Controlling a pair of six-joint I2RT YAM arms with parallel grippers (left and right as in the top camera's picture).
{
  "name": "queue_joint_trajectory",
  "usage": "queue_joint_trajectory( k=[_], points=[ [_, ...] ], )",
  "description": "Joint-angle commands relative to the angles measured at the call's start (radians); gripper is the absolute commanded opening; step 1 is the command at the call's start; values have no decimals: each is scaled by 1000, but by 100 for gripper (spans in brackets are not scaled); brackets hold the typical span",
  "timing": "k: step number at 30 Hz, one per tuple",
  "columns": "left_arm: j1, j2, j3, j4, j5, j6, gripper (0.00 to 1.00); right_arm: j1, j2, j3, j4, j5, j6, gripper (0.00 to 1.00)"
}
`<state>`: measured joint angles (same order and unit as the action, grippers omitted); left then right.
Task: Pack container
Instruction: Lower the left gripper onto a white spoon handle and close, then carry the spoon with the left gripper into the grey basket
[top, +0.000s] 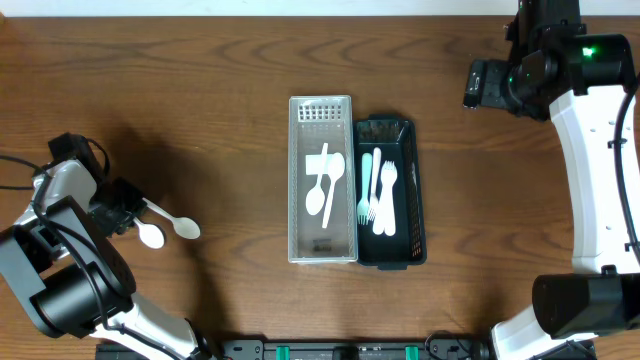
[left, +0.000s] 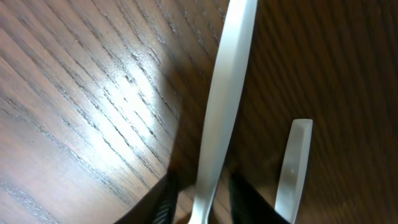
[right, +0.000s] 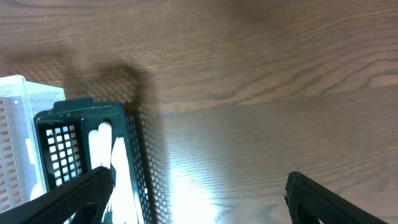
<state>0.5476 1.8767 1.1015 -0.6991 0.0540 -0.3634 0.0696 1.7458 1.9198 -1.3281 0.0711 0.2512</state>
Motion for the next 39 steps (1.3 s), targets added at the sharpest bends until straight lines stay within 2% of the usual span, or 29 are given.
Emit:
queue_joint_trajectory(
  k=[1,4,6,13,19,23,30,35,39],
  points=[
    [8,106,-73,-21,-87,3,24,-5,1,-5,-2,7,-13,92],
    [8,106,-73,-22,-87,3,10,-5,1,-5,-2,7,-13,92],
    [8,106,-73,-22,-87,2,6,-5,1,-5,-2,7,-13,92],
    [-1,70,-55,-51,-87,3,6,-5,1,-5,1,8,-13,92],
    [-93,-135,43,-159,-61,25,6,-5,1,-5,3,7,-13,92],
    [-241,-333,111,-212,35,51,6,-5,1,-5,4,7,-13,92],
    [-658,-567,169,-206,37,48,6,-5,1,-5,8,7,-13,92],
    [-911,-563,169,-154,36,69,6,-5,1,-5,8,7,-13,92],
    [-1041,-487,169,-112,36,121,6,-5,1,-5,8,7,-13,92]
  ],
)
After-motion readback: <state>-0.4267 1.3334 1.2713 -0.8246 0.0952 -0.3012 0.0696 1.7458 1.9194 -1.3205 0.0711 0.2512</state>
